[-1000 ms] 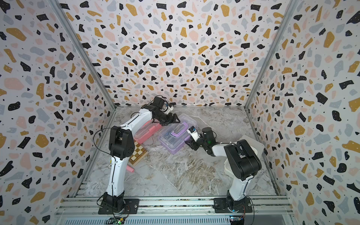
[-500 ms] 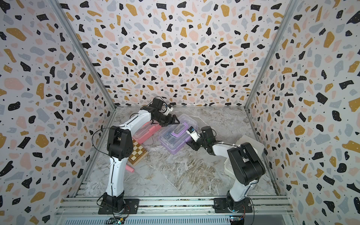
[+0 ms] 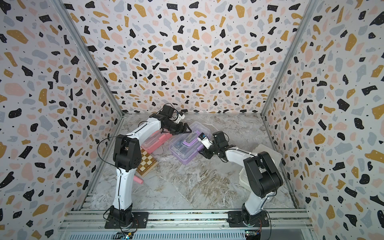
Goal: Close toolboxes
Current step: Fasten the toolbox latch on the toolbox.
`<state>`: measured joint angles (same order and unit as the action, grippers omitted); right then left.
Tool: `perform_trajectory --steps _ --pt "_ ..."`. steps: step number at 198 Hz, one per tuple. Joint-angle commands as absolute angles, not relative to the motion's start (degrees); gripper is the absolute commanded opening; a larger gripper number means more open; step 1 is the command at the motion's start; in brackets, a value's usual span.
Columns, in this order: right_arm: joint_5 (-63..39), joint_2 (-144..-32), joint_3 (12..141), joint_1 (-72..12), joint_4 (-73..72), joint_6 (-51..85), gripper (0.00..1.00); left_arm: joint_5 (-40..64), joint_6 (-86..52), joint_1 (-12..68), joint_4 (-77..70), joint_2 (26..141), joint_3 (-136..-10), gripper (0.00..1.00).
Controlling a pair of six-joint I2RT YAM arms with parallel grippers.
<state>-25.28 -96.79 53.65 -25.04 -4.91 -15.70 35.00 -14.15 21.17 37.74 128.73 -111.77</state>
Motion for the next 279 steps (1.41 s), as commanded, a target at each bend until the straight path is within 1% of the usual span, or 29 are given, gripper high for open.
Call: perform_trajectory --steps 1,95,122,147,163,176,196,215,224,235,255,279 --pt "-25.48 -96.55 58.02 -25.29 -5.33 -16.13 0.34 31.62 -12.39 23.50 45.99 130.00 -107.79 0.84" --pt "-27.07 -102.60 64.21 -25.41 -4.05 -14.42 0.27 32.66 -12.80 23.59 44.99 128.77 -105.12 0.84" --pt "-26.83 -103.49 64.43 -25.43 -4.26 -14.35 0.27 32.54 -13.06 23.59 45.01 128.56 -105.27 0.84" --pt "-26.32 -102.45 64.34 -25.41 -4.17 -13.74 0.28 33.04 -14.64 23.30 46.12 128.30 -106.60 0.84" --pt "-25.74 -101.53 63.92 -25.36 -4.22 -12.99 0.34 34.11 -15.98 22.69 47.63 128.18 -108.12 0.84" --pt "-25.62 -100.79 63.27 -25.38 -4.39 -12.12 0.42 34.48 -16.91 22.21 48.07 127.79 -109.01 0.85" --pt "-25.18 -99.72 62.16 -25.17 -4.48 -10.94 0.56 34.32 -17.80 21.65 48.40 127.17 -110.27 0.85" --pt "-24.30 -98.14 60.70 -24.85 -4.82 -9.14 0.75 35.04 -18.70 21.05 48.80 127.06 -111.77 0.86" --pt "-24.45 -97.37 60.19 -24.63 -4.39 -8.48 0.80 35.49 -19.08 20.85 48.85 126.96 -112.29 0.86" --pt "-24.40 -96.06 59.21 -24.59 -4.25 -8.03 0.83 35.77 -19.49 20.48 48.80 126.64 -112.71 0.86" --pt "-23.83 -93.41 57.44 -24.40 -3.40 -6.14 0.84 36.12 -19.86 20.00 48.45 126.08 -112.83 0.86" --pt "-23.43 -89.89 55.24 -24.18 -3.77 1.70 0.84 36.64 -20.43 19.36 47.39 125.25 -111.65 0.86"
